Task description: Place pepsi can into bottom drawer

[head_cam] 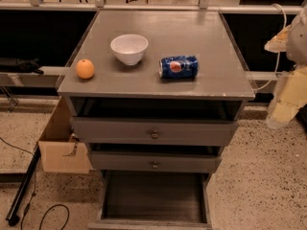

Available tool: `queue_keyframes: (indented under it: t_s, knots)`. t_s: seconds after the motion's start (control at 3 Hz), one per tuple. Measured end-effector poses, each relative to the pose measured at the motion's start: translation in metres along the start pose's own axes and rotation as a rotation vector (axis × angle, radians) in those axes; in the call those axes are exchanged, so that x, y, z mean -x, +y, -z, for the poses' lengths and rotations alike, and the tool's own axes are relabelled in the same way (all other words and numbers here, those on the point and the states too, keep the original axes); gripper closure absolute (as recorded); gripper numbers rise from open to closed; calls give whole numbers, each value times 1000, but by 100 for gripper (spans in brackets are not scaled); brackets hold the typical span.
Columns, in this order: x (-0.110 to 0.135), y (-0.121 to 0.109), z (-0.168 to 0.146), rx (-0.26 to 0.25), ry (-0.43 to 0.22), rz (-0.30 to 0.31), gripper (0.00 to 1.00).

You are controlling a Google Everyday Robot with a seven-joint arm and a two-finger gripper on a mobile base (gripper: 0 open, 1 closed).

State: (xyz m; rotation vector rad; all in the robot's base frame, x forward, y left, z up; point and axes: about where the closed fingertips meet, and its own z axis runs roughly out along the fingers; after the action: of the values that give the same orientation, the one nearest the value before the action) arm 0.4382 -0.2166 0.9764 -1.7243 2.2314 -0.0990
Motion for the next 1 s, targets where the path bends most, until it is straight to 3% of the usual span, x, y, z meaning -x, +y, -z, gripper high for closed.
queue_keyframes:
  t_s: [0.33,0.67,1.0]
  knots:
    - [0,0,0,0,0,0,0]
    - [1,-1,0,21,-66,9,0]
    - [-2,-14,-8,52,-207,7,0]
